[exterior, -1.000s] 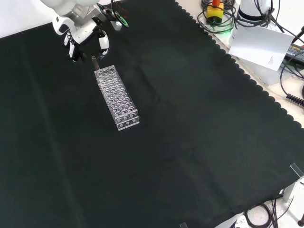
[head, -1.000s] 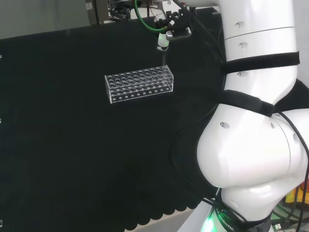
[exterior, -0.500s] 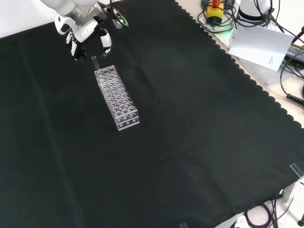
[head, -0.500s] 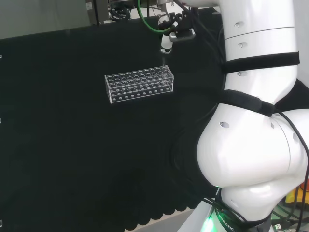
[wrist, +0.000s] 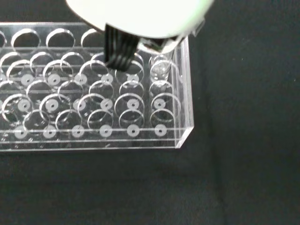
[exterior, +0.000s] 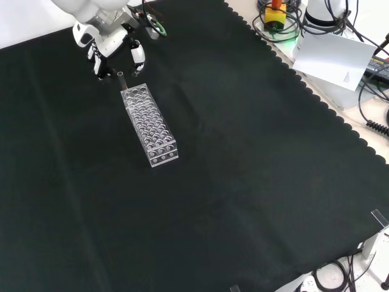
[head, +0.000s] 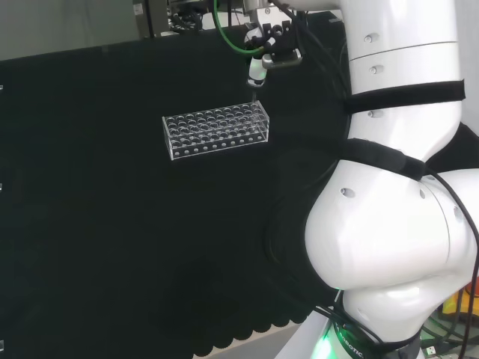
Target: Pick up the test tube.
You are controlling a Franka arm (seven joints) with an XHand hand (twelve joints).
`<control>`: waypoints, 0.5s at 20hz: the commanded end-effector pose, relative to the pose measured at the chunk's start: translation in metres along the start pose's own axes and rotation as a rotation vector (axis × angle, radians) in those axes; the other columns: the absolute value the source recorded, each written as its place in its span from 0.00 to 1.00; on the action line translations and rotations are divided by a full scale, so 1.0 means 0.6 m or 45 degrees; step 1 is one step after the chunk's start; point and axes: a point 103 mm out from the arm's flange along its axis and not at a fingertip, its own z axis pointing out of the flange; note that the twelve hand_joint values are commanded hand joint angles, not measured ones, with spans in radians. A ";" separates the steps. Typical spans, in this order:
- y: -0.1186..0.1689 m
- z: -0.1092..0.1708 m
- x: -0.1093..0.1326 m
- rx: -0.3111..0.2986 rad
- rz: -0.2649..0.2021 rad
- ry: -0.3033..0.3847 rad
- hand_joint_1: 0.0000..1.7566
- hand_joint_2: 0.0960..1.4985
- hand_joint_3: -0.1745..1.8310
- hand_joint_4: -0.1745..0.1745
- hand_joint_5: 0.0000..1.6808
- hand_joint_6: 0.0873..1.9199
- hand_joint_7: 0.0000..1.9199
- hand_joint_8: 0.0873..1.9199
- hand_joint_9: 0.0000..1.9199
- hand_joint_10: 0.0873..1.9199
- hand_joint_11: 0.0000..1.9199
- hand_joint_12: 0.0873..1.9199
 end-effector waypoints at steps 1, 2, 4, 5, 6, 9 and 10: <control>0.003 0.007 0.010 0.012 -0.019 -0.005 0.66 0.31 0.51 0.29 0.33 0.37 0.43 0.45 0.40 0.40 0.17 0.75; 0.003 0.008 0.010 0.010 -0.016 0.000 0.66 0.31 0.51 0.29 0.33 0.37 0.44 0.45 0.41 0.40 0.17 0.75; 0.004 0.010 0.011 -0.002 -0.010 0.002 0.66 0.31 0.50 0.27 0.35 0.37 0.46 0.44 0.42 0.39 0.18 0.75; 0.005 0.011 0.013 -0.010 -0.007 -0.004 0.66 0.31 0.50 0.25 0.37 0.37 0.48 0.44 0.43 0.38 0.19 0.74; 0.005 0.013 0.013 -0.013 -0.009 -0.022 0.66 0.32 0.50 0.22 0.40 0.37 0.51 0.43 0.45 0.37 0.19 0.74; 0.011 0.016 0.021 -0.011 -0.009 -0.052 0.66 0.33 0.49 0.13 0.48 0.34 0.59 0.40 0.52 0.33 0.23 0.72; 0.012 0.017 0.021 -0.016 -0.010 -0.050 0.66 0.33 0.48 0.10 0.50 0.34 0.61 0.40 0.54 0.31 0.25 0.71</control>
